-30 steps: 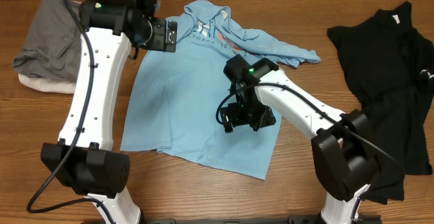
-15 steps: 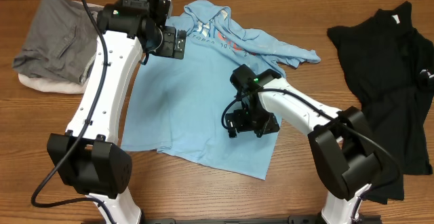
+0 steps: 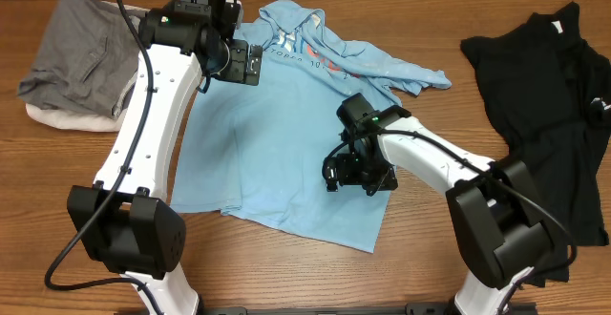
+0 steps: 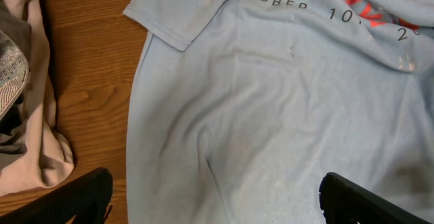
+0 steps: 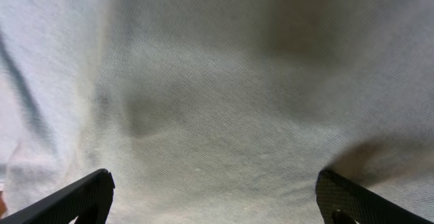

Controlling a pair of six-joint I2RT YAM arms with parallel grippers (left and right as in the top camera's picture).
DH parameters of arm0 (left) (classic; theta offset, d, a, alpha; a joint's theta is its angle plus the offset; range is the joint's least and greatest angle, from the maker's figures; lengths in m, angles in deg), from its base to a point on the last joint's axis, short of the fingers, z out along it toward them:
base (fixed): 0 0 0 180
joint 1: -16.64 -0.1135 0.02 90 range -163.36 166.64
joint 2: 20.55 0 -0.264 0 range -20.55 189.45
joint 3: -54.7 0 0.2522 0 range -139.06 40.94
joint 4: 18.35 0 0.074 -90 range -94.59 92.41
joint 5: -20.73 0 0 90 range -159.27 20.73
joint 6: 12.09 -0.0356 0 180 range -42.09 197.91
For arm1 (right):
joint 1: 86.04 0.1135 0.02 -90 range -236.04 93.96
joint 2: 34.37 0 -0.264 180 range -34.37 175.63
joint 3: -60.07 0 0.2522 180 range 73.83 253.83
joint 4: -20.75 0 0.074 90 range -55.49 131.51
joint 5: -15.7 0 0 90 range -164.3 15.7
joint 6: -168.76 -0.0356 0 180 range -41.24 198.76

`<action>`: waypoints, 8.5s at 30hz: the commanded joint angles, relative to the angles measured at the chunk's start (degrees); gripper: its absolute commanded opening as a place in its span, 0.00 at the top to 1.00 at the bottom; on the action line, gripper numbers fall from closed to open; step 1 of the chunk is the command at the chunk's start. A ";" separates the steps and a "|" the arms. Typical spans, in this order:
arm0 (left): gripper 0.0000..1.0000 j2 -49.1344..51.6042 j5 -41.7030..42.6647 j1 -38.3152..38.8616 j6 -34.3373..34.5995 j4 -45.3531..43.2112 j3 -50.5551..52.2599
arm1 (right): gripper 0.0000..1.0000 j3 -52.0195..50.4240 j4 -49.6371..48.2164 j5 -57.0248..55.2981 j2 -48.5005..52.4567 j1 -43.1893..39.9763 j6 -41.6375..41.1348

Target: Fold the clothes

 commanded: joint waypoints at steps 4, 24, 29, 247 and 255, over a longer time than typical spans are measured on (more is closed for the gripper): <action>0.00 0.09 0.66 0.33 -1.11 -0.20 0.33 | 0.00 -7.21 -3.98 -3.30 2.45 -5.53 0.02; 0.00 6.43 2.43 0.46 -7.08 -1.20 0.37 | 0.00 11.06 -6.73 0.70 2.38 -37.03 7.93; 0.00 16.28 1.88 1.73 -15.67 -9.40 0.35 | 0.00 30.23 10.51 4.09 0.24 -35.28 10.58; 0.96 12.31 0.85 -10.12 7.54 15.45 -29.68 | 0.20 -14.10 -7.17 -18.86 -14.60 25.57 -0.15; 0.96 14.27 0.83 -10.14 7.54 16.46 -29.68 | 0.23 -14.10 -7.82 -16.50 -11.67 25.62 6.82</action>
